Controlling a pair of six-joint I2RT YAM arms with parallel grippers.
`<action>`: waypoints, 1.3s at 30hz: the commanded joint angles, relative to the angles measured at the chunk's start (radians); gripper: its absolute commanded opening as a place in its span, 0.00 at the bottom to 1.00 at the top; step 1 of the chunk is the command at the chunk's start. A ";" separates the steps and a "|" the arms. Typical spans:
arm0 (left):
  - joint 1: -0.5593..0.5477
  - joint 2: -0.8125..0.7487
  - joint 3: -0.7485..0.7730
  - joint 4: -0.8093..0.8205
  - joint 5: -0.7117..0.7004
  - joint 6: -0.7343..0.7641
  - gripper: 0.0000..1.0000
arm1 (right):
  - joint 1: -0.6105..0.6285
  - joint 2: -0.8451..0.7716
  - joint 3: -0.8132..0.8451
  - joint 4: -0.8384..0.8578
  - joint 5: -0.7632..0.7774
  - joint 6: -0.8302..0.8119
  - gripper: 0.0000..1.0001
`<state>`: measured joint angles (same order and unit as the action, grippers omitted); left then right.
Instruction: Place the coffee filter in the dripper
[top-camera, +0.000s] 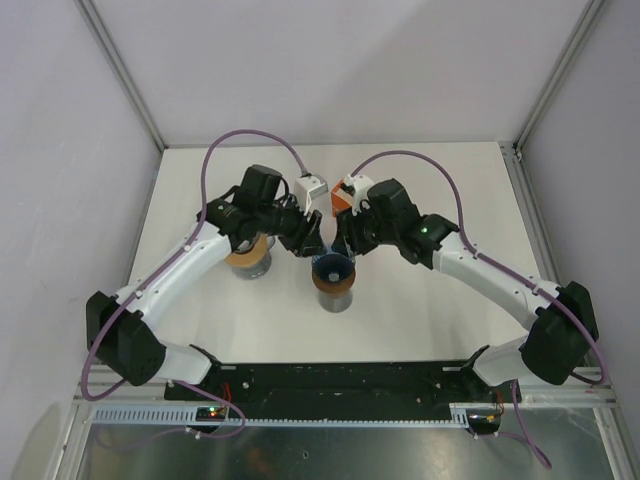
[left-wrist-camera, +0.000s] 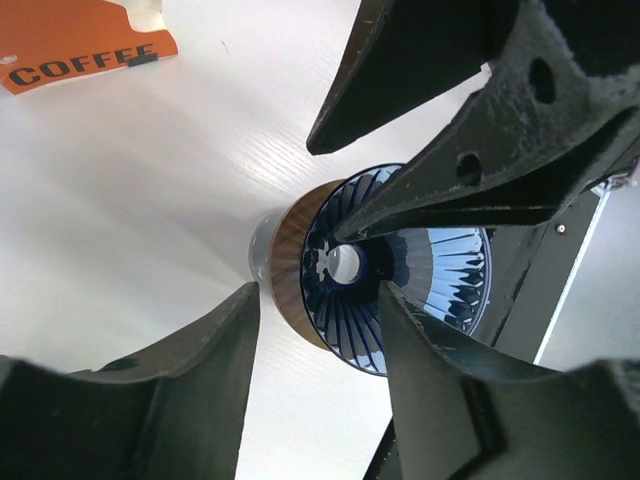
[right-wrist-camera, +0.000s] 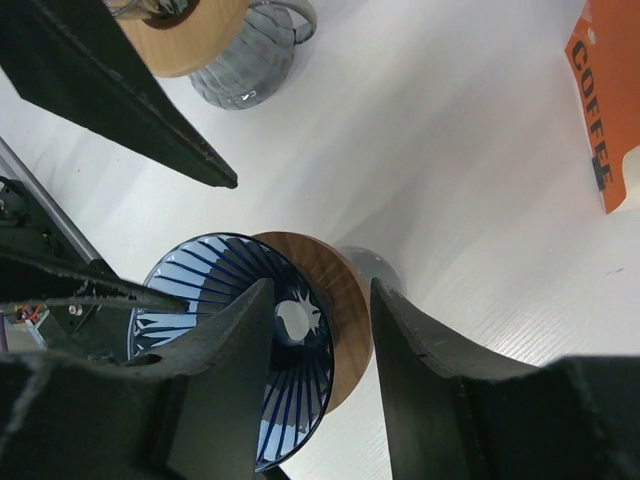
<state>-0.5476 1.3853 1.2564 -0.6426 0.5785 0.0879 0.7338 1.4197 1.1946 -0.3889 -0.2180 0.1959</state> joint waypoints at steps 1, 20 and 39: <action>0.019 -0.019 0.082 0.001 0.000 0.019 0.58 | -0.007 -0.045 0.082 0.009 0.007 -0.033 0.50; 0.237 -0.043 0.122 -0.001 0.052 0.025 0.74 | -0.306 0.094 0.123 0.102 0.061 -0.201 0.58; 0.280 -0.023 0.118 -0.001 0.087 0.012 0.74 | -0.323 0.435 0.285 0.112 -0.020 -0.242 0.40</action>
<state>-0.2771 1.3800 1.3636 -0.6540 0.6365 0.0948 0.4137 1.8309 1.4002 -0.2806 -0.2161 -0.0395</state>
